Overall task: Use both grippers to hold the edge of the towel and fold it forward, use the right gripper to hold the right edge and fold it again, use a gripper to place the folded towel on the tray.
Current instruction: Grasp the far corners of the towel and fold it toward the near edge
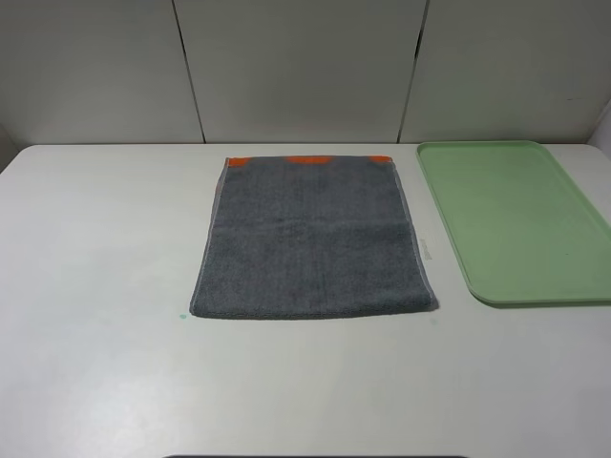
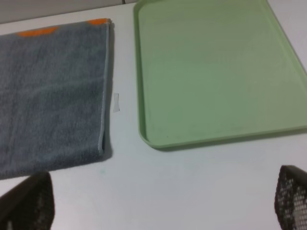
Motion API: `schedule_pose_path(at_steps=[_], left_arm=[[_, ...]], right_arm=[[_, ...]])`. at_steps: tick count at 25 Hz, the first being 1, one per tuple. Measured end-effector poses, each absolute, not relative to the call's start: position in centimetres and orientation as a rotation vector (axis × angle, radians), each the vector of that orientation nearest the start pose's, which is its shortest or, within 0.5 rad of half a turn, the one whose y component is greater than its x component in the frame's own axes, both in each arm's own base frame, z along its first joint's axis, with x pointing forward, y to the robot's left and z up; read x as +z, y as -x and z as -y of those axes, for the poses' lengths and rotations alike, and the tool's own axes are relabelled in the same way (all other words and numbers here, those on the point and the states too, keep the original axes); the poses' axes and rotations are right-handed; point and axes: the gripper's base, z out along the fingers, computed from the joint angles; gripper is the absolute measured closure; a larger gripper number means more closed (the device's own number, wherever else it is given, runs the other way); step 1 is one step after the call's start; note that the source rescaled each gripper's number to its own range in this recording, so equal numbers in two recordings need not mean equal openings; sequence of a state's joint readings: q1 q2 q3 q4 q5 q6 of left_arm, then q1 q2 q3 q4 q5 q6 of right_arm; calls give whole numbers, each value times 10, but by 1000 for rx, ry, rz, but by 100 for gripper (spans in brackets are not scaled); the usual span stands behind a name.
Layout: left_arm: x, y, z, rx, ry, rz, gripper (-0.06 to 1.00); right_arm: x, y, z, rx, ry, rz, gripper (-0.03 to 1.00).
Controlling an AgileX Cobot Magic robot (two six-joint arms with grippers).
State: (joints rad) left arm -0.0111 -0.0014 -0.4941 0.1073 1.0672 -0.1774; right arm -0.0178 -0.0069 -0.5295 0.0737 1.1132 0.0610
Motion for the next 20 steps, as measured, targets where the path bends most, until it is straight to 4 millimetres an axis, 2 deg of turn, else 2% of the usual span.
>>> schedule_pose_path(at_steps=[20], left_arm=[[275,5,-9,11,175,-2043,-3]], right_arm=[[281,12,-6,115,-74,-2059,-3]])
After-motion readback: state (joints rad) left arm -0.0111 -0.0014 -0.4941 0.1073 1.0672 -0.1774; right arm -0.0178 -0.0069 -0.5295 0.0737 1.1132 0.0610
